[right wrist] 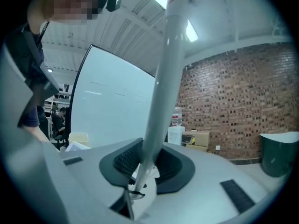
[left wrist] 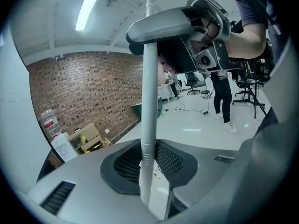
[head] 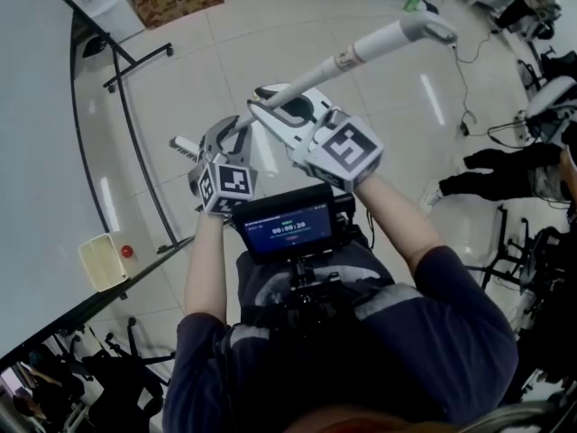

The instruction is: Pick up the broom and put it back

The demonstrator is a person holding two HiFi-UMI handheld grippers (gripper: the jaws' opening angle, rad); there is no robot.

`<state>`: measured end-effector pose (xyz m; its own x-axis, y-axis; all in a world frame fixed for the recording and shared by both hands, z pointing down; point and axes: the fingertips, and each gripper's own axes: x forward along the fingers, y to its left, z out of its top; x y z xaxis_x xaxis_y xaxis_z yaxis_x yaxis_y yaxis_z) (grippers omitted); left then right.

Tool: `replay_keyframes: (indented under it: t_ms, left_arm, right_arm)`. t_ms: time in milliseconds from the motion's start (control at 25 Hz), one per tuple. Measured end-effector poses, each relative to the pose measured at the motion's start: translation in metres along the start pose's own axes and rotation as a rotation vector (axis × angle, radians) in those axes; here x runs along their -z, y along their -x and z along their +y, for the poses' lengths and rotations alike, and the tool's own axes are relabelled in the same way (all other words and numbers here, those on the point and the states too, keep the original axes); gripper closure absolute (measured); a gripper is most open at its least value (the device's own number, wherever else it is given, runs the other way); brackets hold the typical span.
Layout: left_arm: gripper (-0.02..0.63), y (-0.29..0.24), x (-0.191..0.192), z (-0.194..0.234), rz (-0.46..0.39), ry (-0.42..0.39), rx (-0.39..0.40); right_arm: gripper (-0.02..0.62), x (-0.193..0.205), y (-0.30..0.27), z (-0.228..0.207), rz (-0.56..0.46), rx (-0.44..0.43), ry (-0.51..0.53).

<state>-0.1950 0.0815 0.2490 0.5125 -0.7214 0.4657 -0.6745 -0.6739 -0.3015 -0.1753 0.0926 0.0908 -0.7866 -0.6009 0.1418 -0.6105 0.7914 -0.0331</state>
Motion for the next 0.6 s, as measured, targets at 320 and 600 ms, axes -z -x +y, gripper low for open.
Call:
replay_keyframes:
  t_ms: [320, 600]
  left_arm:
    - [0.52, -0.036, -0.04, -0.034, 0.11, -0.129, 0.019]
    - [0.52, -0.09, -0.084, -0.079, 0.172, -0.181, -0.01]
  right_arm:
    - [0.492, 0.005, 0.06, -0.056, -0.078, -0.007, -0.059]
    - [0.494, 0.018, 0.124, -0.123, -0.136, -0.04, -0.095]
